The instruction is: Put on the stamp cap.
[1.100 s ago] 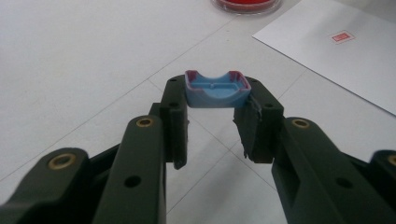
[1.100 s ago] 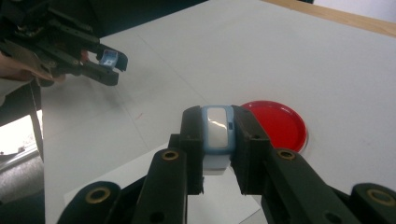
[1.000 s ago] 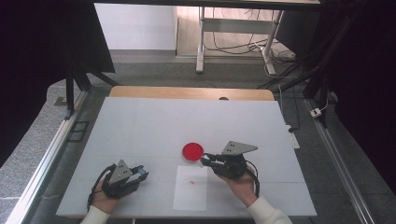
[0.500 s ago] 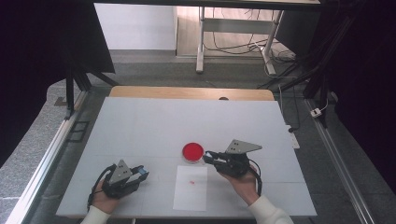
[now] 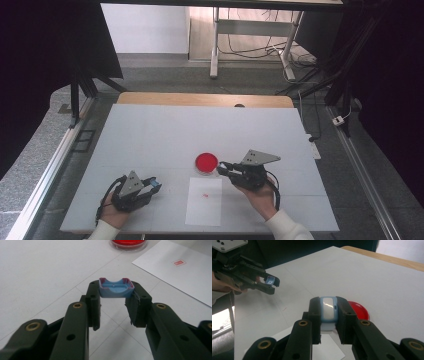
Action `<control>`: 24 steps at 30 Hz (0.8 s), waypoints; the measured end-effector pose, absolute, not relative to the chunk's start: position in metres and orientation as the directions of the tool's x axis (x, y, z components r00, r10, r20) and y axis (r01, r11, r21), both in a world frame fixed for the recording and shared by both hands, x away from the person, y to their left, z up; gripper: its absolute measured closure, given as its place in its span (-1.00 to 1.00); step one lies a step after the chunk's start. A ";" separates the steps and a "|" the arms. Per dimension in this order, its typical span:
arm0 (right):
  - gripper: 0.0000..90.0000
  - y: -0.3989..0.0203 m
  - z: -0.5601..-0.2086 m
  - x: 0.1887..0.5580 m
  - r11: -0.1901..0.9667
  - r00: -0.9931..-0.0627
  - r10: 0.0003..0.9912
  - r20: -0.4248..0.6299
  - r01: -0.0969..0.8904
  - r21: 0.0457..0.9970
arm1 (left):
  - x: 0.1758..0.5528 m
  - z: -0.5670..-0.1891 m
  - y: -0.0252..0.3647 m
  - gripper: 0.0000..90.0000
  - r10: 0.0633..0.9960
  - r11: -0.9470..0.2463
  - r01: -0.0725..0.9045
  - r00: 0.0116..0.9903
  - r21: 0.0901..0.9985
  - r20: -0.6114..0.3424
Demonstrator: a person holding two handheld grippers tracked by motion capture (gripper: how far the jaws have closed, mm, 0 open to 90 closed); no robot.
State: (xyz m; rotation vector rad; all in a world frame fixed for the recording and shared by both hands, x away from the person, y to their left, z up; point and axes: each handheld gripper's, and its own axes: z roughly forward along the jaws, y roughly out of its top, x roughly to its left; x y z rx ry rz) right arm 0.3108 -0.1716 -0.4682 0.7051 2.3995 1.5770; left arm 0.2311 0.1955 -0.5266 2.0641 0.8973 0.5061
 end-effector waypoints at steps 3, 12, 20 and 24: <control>0.66 -0.172 -0.468 0.310 0.318 -0.868 0.486 0.102 0.284 0.904 | 0.232 -0.526 0.194 0.45 0.742 -0.421 0.416 0.669 0.806 0.043; 0.66 -0.171 -0.468 0.310 0.314 -0.867 0.489 0.101 0.283 0.906 | 0.234 -0.525 0.186 0.45 0.730 -0.428 0.405 0.682 0.808 0.045; 0.66 -0.171 -0.468 0.310 0.313 -0.865 0.492 0.098 0.280 0.908 | 0.239 -0.523 0.173 0.45 0.708 -0.445 0.390 0.704 0.806 0.051; 0.66 -0.171 -0.468 0.310 0.313 -0.865 0.492 0.098 0.280 0.907 | 0.240 -0.522 0.169 0.45 0.702 -0.450 0.384 0.711 0.806 0.053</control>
